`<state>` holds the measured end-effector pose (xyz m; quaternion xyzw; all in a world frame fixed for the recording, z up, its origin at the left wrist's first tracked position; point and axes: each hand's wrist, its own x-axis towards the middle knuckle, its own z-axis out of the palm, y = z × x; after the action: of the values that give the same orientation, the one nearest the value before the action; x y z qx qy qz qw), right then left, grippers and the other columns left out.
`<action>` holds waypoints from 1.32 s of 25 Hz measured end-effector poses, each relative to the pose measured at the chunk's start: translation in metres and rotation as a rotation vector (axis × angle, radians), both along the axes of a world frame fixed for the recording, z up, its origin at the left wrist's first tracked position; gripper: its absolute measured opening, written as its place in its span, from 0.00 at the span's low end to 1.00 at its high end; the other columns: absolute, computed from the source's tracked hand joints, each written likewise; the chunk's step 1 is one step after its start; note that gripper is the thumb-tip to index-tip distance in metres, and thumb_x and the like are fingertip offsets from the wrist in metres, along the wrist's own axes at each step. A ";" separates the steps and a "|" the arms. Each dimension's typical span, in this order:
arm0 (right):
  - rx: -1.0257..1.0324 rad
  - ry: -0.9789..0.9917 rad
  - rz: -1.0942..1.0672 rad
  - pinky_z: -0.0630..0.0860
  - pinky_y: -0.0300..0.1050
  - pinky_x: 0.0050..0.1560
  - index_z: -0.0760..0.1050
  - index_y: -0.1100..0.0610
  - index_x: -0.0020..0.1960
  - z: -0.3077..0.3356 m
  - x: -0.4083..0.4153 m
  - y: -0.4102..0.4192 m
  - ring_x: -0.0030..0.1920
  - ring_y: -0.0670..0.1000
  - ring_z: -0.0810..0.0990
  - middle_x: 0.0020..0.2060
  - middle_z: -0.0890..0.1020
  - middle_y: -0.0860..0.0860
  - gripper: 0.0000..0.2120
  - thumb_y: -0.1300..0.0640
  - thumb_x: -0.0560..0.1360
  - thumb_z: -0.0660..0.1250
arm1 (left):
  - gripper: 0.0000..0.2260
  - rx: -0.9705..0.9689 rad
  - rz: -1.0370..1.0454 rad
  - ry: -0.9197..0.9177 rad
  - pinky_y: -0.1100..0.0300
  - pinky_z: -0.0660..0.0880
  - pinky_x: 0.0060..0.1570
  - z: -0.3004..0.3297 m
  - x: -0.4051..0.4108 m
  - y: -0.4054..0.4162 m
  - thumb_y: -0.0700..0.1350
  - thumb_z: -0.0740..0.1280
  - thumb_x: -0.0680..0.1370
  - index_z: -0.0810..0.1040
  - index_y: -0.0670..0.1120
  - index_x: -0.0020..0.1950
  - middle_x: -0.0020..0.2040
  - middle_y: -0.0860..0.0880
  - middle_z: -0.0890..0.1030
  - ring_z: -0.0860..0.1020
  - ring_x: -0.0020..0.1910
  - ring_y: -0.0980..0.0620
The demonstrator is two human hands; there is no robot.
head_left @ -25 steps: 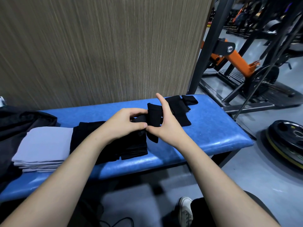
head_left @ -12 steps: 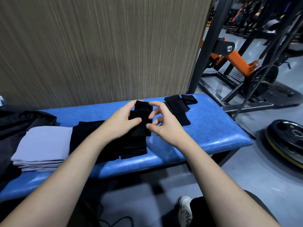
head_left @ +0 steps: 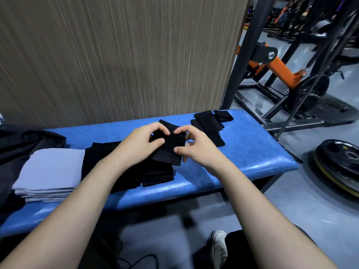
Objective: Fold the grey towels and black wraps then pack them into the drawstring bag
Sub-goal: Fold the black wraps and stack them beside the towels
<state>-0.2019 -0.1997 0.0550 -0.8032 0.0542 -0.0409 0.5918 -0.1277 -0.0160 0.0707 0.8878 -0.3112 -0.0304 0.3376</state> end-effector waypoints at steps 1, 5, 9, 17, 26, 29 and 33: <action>0.010 0.003 -0.001 0.76 0.39 0.34 0.76 0.53 0.58 0.001 0.000 0.001 0.31 0.51 0.75 0.49 0.74 0.55 0.19 0.69 0.72 0.71 | 0.08 0.059 -0.001 -0.041 0.61 0.66 0.42 0.000 -0.001 0.001 0.47 0.68 0.79 0.76 0.59 0.56 0.44 0.60 0.76 0.70 0.39 0.62; 0.041 0.009 0.014 0.76 0.47 0.36 0.75 0.54 0.54 0.000 0.003 0.005 0.33 0.54 0.75 0.48 0.76 0.58 0.16 0.70 0.73 0.69 | 0.18 0.215 -0.036 -0.079 0.61 0.64 0.51 0.001 -0.002 0.009 0.49 0.72 0.76 0.75 0.58 0.64 0.52 0.57 0.71 0.68 0.49 0.56; 0.006 0.026 0.021 0.76 0.48 0.38 0.76 0.58 0.53 0.000 0.006 0.012 0.33 0.55 0.76 0.46 0.77 0.57 0.10 0.69 0.74 0.69 | 0.24 0.253 -0.031 -0.046 0.57 0.71 0.56 0.003 0.001 0.020 0.50 0.76 0.72 0.75 0.59 0.66 0.54 0.55 0.72 0.72 0.51 0.55; -0.141 0.068 0.006 0.71 0.36 0.31 0.77 0.57 0.55 -0.013 0.014 0.020 0.29 0.51 0.75 0.48 0.77 0.53 0.10 0.65 0.75 0.70 | 0.23 0.348 -0.012 -0.062 0.60 0.67 0.54 -0.009 0.004 0.027 0.51 0.73 0.75 0.74 0.57 0.69 0.58 0.55 0.70 0.69 0.52 0.56; -0.470 0.039 0.095 0.69 0.37 0.55 0.77 0.52 0.60 -0.035 0.025 0.025 0.42 0.39 0.71 0.55 0.71 0.51 0.15 0.60 0.74 0.73 | 0.23 0.609 0.042 -0.296 0.55 0.56 0.66 -0.021 0.007 0.027 0.63 0.69 0.74 0.72 0.66 0.68 0.67 0.54 0.70 0.63 0.68 0.51; -0.504 0.038 0.079 0.68 0.38 0.57 0.76 0.51 0.61 -0.035 0.024 0.025 0.51 0.45 0.74 0.55 0.70 0.51 0.16 0.58 0.74 0.73 | 0.23 0.619 0.038 -0.273 0.52 0.53 0.71 -0.020 0.005 0.028 0.63 0.69 0.74 0.72 0.65 0.68 0.77 0.52 0.63 0.57 0.75 0.50; -0.518 0.011 0.086 0.69 0.39 0.53 0.77 0.52 0.60 -0.034 0.025 0.025 0.43 0.43 0.71 0.53 0.72 0.50 0.16 0.57 0.73 0.74 | 0.19 0.549 0.015 -0.265 0.54 0.51 0.72 -0.021 0.005 0.028 0.62 0.70 0.73 0.76 0.62 0.63 0.72 0.57 0.68 0.63 0.73 0.54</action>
<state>-0.1771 -0.1749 0.0207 -0.9298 0.0111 -0.0239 0.3671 -0.1224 0.0116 0.0497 0.9444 -0.3263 0.0052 0.0415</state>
